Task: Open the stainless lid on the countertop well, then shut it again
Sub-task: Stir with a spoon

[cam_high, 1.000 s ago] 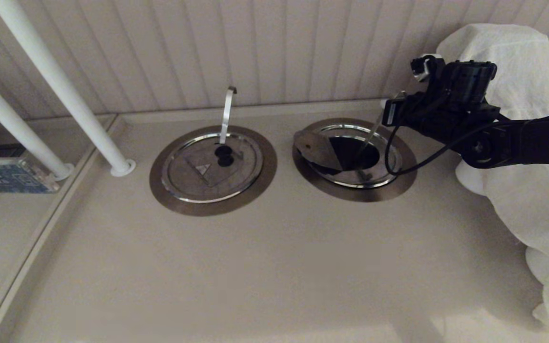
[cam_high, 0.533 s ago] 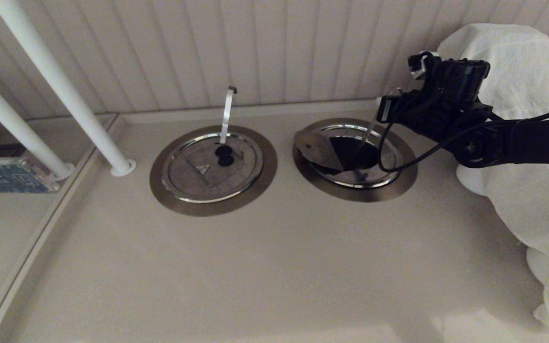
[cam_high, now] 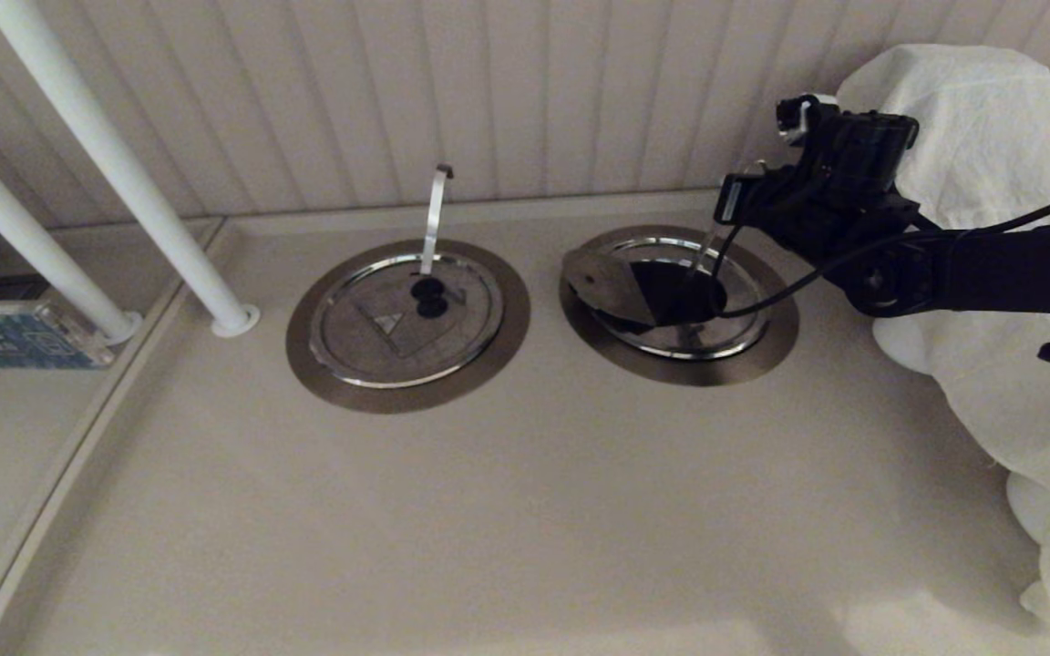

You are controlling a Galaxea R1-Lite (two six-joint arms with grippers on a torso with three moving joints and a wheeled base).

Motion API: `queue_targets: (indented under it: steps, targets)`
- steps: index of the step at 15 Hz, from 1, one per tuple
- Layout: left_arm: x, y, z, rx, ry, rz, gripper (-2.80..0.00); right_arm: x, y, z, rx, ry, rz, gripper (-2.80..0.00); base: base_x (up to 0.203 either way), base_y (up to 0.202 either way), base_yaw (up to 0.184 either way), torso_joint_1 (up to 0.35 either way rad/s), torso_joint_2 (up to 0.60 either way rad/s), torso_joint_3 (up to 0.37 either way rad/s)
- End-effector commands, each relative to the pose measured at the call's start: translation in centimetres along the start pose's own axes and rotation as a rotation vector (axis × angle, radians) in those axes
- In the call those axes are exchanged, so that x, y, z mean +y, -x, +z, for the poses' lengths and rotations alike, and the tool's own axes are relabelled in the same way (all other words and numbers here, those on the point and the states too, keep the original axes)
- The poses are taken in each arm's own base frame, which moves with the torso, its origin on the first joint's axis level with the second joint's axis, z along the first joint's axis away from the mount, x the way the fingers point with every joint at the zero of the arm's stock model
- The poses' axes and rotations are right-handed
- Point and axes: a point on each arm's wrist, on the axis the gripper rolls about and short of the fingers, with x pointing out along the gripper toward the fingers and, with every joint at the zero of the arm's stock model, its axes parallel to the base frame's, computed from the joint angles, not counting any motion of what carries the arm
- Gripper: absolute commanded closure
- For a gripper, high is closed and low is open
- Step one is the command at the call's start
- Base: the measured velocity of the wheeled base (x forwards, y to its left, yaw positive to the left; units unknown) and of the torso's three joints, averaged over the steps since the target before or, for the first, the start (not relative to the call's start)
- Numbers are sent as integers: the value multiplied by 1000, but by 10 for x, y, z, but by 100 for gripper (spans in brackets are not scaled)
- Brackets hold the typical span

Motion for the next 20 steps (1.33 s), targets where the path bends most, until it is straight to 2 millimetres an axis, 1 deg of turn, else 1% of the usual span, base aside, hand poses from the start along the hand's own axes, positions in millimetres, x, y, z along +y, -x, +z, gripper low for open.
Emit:
queue_targets:
  steps: [1, 6, 9, 12, 15, 17, 18, 20]
  targets:
    - [0, 0, 0, 0, 0, 0, 0, -3, -5, -4, -5, 1, -17, 0, 0, 0, 0, 0, 0, 0]
    - [0, 0, 0, 0, 0, 0, 0, -8, 1, 6, -21, 0, -25, 0, 0, 0, 0, 0, 0, 0]
    - [0, 0, 0, 0, 0, 0, 0, -8, 10, 12, -14, 9, -13, 0, 0, 0, 0, 0, 0, 0]
    - [0, 0, 0, 0, 0, 0, 0, -8, 24, 19, -1, 12, 35, 0, 0, 0, 0, 0, 0, 0]
    - [0, 0, 0, 0, 0, 0, 0, -1, 31, 18, 17, 15, 71, 0, 0, 0, 0, 0, 0, 0]
    - [0, 0, 0, 0, 0, 0, 0, 13, 37, 13, 40, 14, 134, 0, 0, 0, 0, 0, 0, 0]
    - [0, 0, 0, 0, 0, 0, 0, 22, 38, 11, 42, 10, 155, 0, 0, 0, 0, 0, 0, 0]
    - [0, 0, 0, 0, 0, 0, 0, 31, 32, 2, 47, 5, 168, 0, 0, 0, 0, 0, 0, 0]
